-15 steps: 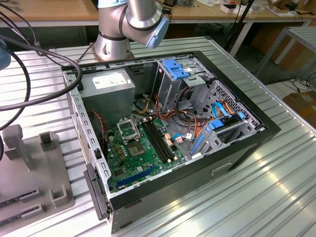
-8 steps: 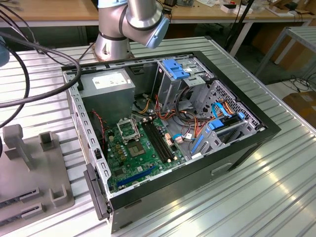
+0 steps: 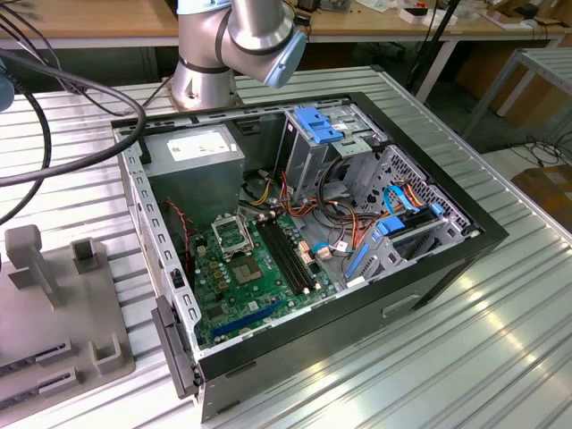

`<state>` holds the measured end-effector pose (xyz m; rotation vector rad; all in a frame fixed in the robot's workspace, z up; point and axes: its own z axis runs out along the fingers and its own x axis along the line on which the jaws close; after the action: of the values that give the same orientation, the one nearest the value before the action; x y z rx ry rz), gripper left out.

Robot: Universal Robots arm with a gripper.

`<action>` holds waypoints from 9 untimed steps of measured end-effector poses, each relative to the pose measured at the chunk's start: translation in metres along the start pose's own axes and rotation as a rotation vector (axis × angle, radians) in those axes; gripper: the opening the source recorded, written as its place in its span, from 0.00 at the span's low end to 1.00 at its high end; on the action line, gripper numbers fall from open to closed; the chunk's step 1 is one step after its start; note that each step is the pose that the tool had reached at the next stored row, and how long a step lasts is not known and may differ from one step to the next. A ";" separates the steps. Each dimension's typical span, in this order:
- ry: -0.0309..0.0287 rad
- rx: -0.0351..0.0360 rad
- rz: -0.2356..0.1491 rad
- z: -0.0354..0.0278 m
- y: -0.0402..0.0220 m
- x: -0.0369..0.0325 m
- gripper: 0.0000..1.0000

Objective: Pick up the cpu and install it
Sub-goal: 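Pick up the cpu and move it towards the insertion slot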

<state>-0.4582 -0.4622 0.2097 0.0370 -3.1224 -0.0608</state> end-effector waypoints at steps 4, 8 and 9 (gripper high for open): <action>0.0002 0.0002 0.000 -0.0001 0.0000 0.0000 0.39; 0.0002 0.0002 0.000 -0.0001 0.0000 0.0000 0.39; 0.0002 0.0002 0.000 -0.0001 0.0000 0.0000 0.39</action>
<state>-0.4583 -0.4622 0.2098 0.0370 -3.1222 -0.0605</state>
